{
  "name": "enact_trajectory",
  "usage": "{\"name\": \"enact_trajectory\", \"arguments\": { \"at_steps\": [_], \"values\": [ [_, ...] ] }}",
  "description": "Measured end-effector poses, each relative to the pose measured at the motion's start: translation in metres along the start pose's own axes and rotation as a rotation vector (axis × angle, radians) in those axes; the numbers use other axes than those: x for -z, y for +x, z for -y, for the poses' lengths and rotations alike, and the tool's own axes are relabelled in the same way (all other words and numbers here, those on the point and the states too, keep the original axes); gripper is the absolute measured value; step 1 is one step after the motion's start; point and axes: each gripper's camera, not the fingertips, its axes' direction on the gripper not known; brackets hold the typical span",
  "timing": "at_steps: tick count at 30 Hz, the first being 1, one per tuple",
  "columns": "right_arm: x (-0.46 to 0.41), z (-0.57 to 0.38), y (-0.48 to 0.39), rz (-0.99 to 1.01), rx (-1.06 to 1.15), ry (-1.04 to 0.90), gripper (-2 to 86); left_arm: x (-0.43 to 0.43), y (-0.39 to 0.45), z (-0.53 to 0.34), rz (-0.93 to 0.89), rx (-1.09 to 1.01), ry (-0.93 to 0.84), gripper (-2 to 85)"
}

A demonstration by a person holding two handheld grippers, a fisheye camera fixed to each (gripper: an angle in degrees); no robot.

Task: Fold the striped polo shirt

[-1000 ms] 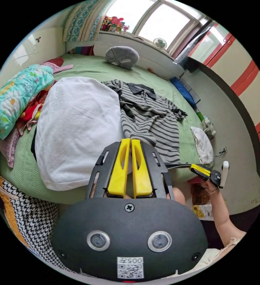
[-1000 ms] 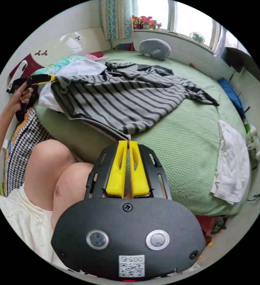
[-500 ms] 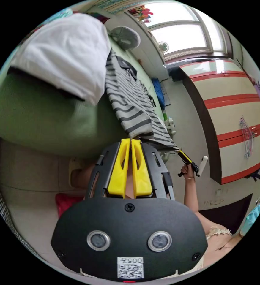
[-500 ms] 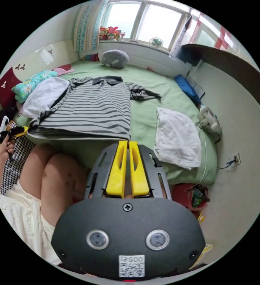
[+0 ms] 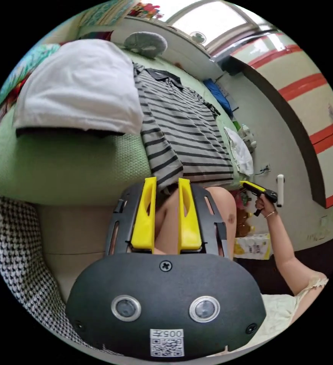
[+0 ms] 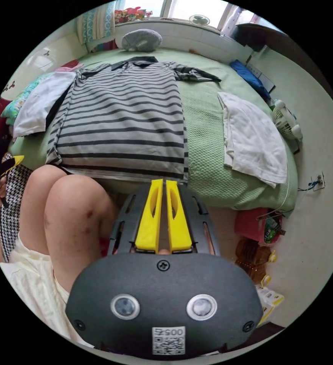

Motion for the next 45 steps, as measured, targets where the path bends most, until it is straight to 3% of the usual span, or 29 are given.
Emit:
{"name": "enact_trajectory", "arguments": {
  "at_steps": [6,15,22,30,36,45],
  "values": [
    [0.015,0.007,-0.031,-0.061,0.079,0.035,-1.2,-0.062,0.062,0.021,0.097,-0.126,-0.082,13.3],
    [0.024,-0.005,-0.030,-0.059,0.078,0.045,-1.2,-0.131,0.083,0.019,0.313,-0.108,-0.136,10.8],
    [0.012,-0.009,-0.015,-0.018,0.019,0.022,-1.2,-0.129,0.084,0.010,0.283,-0.107,-0.148,5.0],
    [0.007,0.002,-0.007,0.002,0.009,0.026,-1.1,-0.048,0.037,-0.032,0.173,-0.023,-0.019,1.1],
    [-0.006,0.022,-0.004,-0.033,-0.038,0.006,-0.9,-0.047,-0.027,-0.047,0.107,0.122,-0.102,0.5],
    [-0.016,0.038,0.032,0.038,-0.185,0.018,5.8,-0.060,-0.012,-0.050,0.171,0.077,-0.133,0.6]
  ]
}}
